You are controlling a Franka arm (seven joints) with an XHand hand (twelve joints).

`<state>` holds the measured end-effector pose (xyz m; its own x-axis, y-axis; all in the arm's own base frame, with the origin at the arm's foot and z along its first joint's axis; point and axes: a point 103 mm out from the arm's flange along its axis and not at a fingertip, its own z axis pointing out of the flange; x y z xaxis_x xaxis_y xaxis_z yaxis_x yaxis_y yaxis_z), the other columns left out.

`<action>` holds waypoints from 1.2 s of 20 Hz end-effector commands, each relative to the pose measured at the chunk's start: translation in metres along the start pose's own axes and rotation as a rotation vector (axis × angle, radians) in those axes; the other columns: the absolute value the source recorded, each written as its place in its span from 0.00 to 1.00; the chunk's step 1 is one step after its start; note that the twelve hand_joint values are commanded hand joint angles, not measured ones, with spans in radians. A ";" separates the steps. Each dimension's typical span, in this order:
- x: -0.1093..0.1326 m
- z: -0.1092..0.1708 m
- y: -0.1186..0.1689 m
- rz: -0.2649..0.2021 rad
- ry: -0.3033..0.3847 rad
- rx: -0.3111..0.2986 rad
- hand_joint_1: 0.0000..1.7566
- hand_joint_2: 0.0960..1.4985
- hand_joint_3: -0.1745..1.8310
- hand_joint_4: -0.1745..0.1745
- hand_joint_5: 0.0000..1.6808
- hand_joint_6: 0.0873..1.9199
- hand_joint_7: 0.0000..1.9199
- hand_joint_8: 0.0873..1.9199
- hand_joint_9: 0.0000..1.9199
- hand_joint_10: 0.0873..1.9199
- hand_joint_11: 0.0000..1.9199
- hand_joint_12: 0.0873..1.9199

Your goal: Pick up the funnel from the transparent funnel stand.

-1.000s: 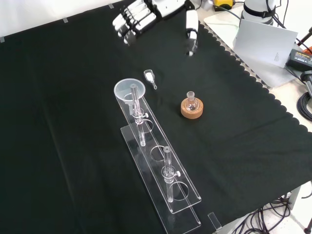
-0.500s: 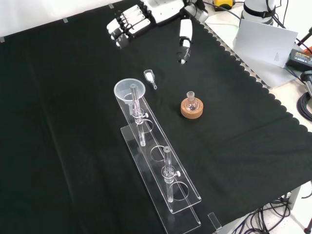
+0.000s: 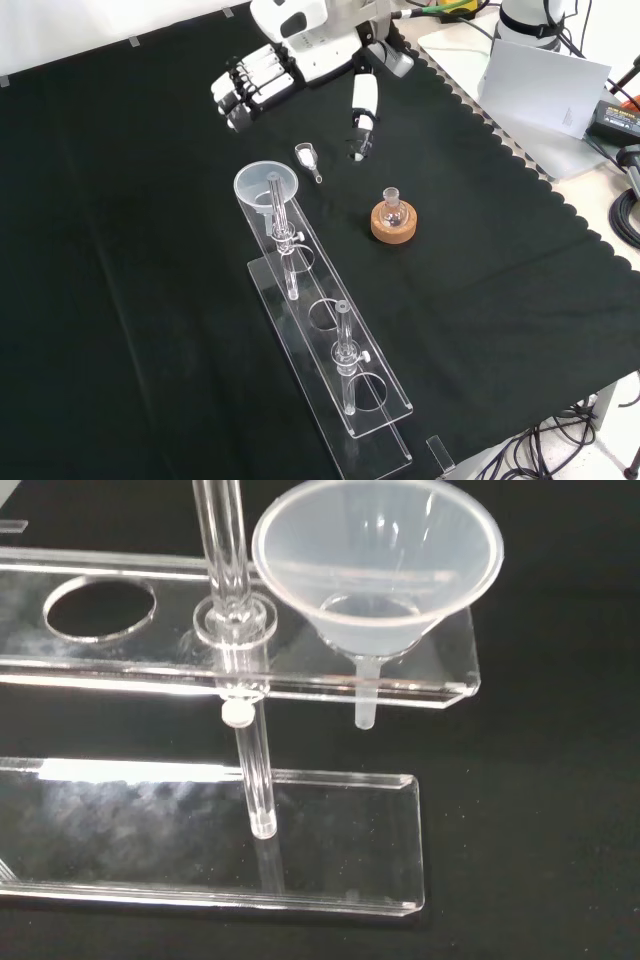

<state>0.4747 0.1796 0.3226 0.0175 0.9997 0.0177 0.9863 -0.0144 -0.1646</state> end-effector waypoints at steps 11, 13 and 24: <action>-0.008 0.022 0.057 0.037 -0.006 0.026 0.24 0.39 0.12 0.61 0.00 0.00 0.00 0.00 0.00 0.00 0.00 0.00; -0.007 0.027 0.060 0.040 -0.005 0.041 0.24 0.39 0.12 0.61 0.00 0.00 0.00 0.00 0.00 0.00 0.00 0.00; -0.014 0.057 0.062 0.052 -0.027 0.105 0.24 0.40 0.12 0.59 0.00 0.00 0.00 0.00 0.00 0.00 0.00 0.00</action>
<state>0.5262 0.1692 0.2641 0.0578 0.9983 -0.0109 0.9666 -0.0587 -0.2496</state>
